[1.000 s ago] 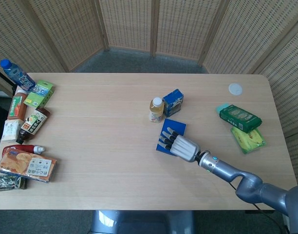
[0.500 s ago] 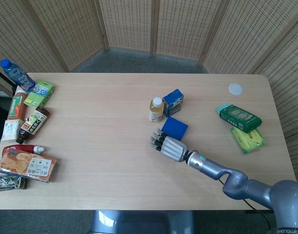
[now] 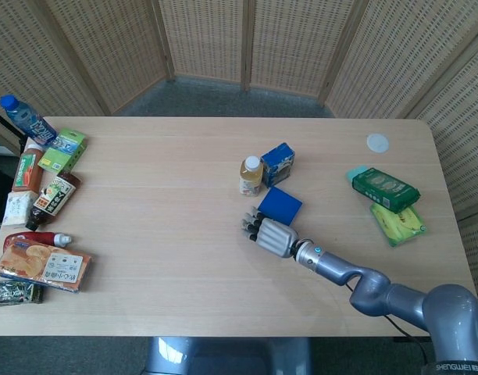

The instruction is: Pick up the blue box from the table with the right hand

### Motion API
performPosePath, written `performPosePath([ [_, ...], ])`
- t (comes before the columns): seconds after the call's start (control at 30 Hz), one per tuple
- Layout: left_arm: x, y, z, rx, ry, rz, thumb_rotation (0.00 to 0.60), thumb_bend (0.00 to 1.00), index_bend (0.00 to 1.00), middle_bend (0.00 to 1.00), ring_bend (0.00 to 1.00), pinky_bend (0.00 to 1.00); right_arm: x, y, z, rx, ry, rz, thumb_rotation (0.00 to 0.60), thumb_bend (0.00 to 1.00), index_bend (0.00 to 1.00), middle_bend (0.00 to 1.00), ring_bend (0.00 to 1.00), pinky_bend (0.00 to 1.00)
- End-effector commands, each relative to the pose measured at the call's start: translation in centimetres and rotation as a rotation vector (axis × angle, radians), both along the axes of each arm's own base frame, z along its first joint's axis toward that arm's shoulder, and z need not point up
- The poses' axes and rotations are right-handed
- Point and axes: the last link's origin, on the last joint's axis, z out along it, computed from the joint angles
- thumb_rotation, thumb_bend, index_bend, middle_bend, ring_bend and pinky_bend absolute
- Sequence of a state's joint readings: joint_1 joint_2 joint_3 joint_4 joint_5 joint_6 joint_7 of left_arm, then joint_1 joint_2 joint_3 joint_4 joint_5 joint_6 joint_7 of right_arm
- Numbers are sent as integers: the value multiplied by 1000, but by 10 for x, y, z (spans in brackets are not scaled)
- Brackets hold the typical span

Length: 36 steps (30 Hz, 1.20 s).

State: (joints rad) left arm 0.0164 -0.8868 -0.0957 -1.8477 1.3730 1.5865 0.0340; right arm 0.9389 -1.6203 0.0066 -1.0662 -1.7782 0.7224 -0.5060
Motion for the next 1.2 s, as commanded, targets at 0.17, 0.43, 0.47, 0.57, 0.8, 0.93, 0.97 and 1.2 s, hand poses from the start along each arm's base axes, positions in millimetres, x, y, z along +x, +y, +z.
performPosePath([
  [0.17, 0, -1, 0, -1, 1, -2, 600, 0, 0, 0, 0, 0, -10, -1, 0, 27, -24, -66, 600, 396, 115, 3, 0, 0],
  [0.43, 0, -1, -1, -3, 3, -2, 600, 0, 0, 0, 0, 0, -24, -2, 1, 24, -57, -93, 600, 527, 622, 449, 106, 172],
  [0.47, 0, -1, -1, -3, 3, -2, 600, 0, 0, 0, 0, 0, -25, -2, 1, 25, -63, -96, 600, 550, 650, 480, 127, 179],
  [0.57, 1, -1, -2, -5, 4, -2, 600, 0, 0, 0, 0, 0, -27, -2, 4, 21, -91, -102, 600, 595, 678, 516, 156, 190],
  [0.8, 1, -1, -3, -9, 4, -5, 600, 0, 0, 0, 0, 0, -26, -1, 18, 16, -144, -95, 600, 604, 683, 521, 163, 201],
  [0.93, 2, -1, -2, -5, 1, -6, 600, 0, 0, 0, 0, 0, -24, 1, 30, 14, -166, -84, 600, 613, 681, 521, 163, 201],
  [0.97, 2, -1, -2, -5, -1, -6, 600, 0, 0, 0, 0, 0, -24, 2, 33, 14, -166, -78, 600, 614, 681, 521, 163, 201],
  [1.2, 3, -2, -2, -9, -12, -16, 600, 0, 0, 0, 0, 0, -21, 10, 59, 8, -199, -77, 600, 617, 677, 517, 163, 201],
])
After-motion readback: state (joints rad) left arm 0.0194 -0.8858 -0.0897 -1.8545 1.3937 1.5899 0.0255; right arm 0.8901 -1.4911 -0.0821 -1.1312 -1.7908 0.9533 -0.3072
